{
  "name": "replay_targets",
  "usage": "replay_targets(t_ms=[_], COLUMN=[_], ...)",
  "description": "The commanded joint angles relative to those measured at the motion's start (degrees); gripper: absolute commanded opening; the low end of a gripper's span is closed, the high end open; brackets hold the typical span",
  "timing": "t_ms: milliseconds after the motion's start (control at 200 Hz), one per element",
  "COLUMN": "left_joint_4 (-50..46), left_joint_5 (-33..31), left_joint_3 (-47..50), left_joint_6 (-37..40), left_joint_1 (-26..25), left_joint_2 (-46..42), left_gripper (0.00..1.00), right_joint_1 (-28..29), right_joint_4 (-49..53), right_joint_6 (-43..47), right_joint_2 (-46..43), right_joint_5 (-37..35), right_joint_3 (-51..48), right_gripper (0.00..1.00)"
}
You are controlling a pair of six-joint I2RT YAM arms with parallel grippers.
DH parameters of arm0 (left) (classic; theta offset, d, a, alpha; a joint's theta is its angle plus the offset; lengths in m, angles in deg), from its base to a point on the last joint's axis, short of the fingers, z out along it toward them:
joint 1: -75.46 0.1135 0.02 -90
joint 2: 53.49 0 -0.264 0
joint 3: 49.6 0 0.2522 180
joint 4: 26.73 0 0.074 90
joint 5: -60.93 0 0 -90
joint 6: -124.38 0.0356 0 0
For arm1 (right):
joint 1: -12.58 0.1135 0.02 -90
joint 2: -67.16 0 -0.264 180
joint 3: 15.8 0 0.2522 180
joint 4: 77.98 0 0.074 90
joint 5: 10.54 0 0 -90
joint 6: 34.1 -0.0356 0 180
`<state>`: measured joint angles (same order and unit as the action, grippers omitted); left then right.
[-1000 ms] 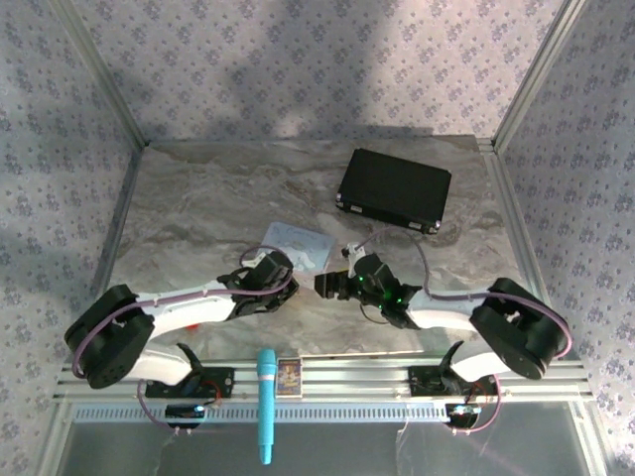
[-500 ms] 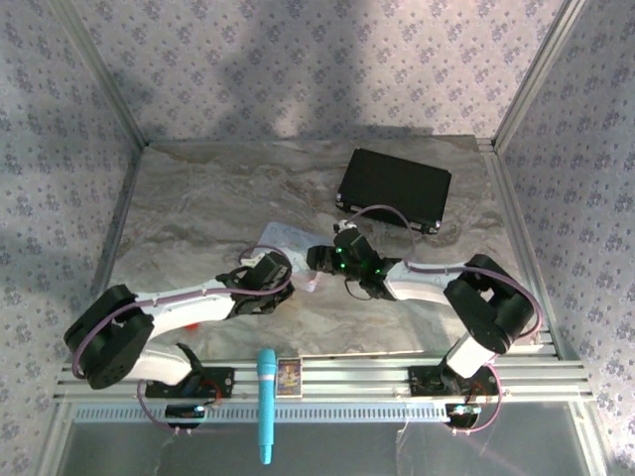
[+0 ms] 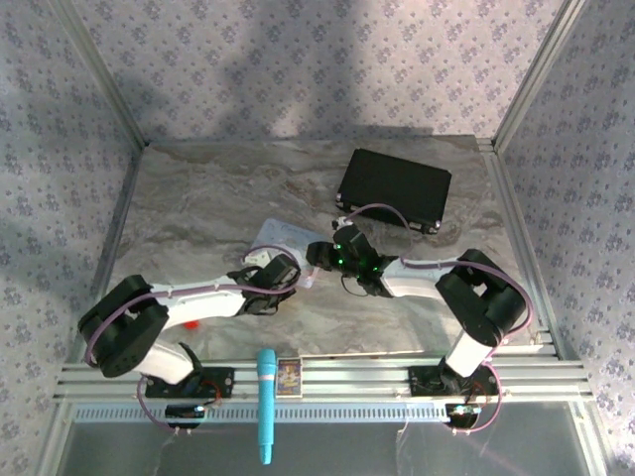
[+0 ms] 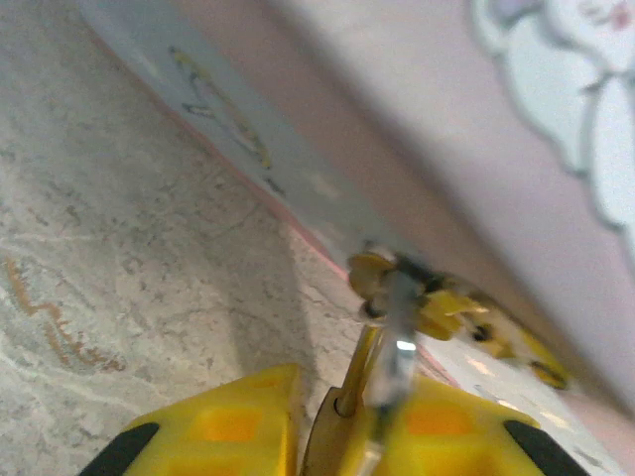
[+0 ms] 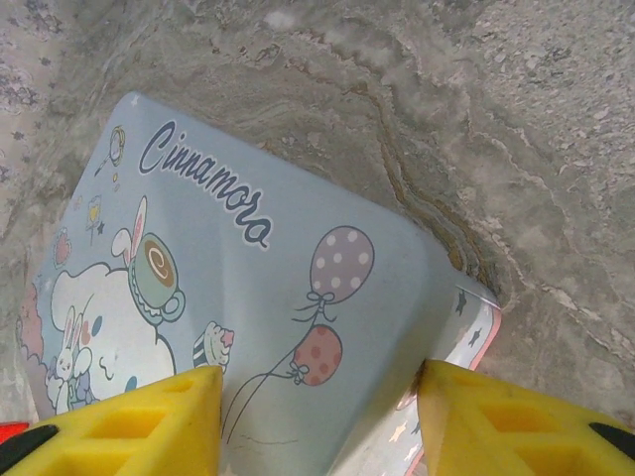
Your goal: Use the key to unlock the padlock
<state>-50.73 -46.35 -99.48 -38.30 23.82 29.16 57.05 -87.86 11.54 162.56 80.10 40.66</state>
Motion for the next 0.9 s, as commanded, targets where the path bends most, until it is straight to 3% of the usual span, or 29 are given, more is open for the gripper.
replay_targets(t_ms=[0,340,510,570,665,895], left_joint_4=[-3.7,-23.6,-22.1,-24.7,-27.7,-33.0], left_joint_5=[-3.2,-11.5,-11.7,-13.8,-16.7,-18.9], left_joint_3=[-1.5,-7.1,-8.6,-11.7,-15.6,-19.5], left_joint_6=[0.9,10.5,12.1,11.1,10.0,7.7], left_joint_1=[-0.5,0.0,-2.5,-4.1,-6.8,-10.0], left_joint_2=[1.6,3.5,8.9,10.9,13.3,16.6], left_gripper=[0.18,0.14,0.21,0.29,0.33,0.33], right_joint_1=[-0.8,-1.7,-2.0,-2.0,-2.0,-2.2], right_joint_4=[7.6,9.7,8.9,8.8,8.7,8.1], right_joint_6=[-0.1,1.4,1.2,1.2,1.1,0.8], right_joint_2=[2.9,2.7,3.7,4.0,4.2,4.5], right_joint_5=[-0.1,0.1,0.9,1.2,1.1,1.1], right_joint_3=[-1.7,-1.2,-1.1,-1.1,-1.4,-2.0], right_gripper=[0.5,0.45,0.44,0.44,0.44,0.44])
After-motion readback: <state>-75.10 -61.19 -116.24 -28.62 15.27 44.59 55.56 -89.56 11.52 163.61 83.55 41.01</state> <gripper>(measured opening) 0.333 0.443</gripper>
